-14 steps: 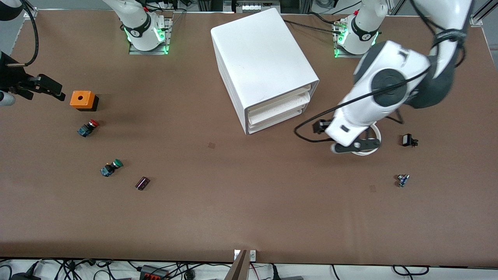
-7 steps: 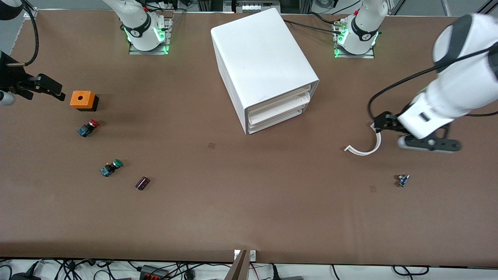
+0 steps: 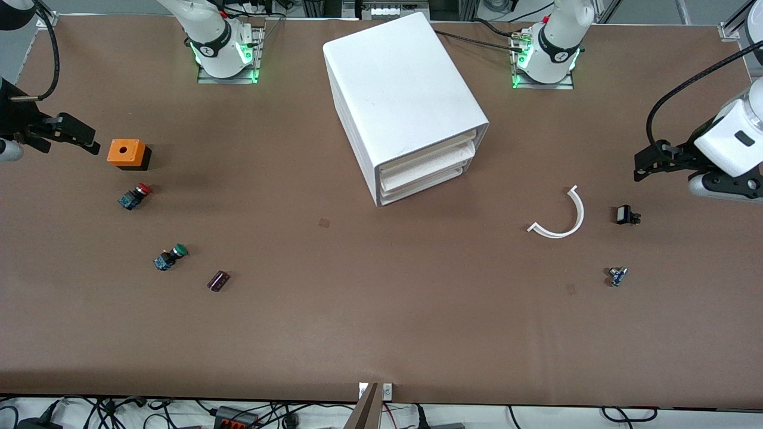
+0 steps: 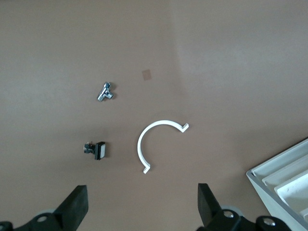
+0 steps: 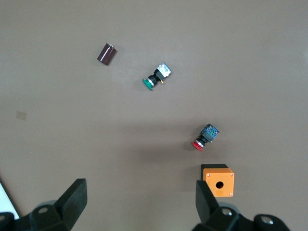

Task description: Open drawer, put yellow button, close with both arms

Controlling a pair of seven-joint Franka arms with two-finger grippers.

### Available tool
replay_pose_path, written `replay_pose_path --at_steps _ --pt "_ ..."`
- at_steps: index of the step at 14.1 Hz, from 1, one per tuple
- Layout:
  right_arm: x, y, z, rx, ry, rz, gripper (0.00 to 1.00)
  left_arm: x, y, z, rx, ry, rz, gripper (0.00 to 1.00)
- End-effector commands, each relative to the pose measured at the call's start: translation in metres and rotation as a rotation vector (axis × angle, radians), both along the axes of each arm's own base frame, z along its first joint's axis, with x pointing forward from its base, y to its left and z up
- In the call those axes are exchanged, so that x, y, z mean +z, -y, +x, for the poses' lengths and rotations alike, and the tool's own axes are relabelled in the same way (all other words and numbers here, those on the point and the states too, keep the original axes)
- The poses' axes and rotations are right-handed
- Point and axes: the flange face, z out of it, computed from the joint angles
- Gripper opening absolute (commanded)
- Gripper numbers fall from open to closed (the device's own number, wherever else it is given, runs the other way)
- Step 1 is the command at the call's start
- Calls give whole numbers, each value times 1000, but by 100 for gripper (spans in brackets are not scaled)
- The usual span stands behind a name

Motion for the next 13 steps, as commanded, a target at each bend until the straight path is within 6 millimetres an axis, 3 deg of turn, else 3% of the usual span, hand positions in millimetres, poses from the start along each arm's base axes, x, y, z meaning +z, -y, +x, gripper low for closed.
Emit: replay_pose_path --at_steps 1,13 --pt "3 1 -3 7 7 -14 100 -5 -6 -30 -10 -9 -13 100" --pt "-7 -6 2 18 -5 -14 100 5 6 -35 -36 -18 -31 100"
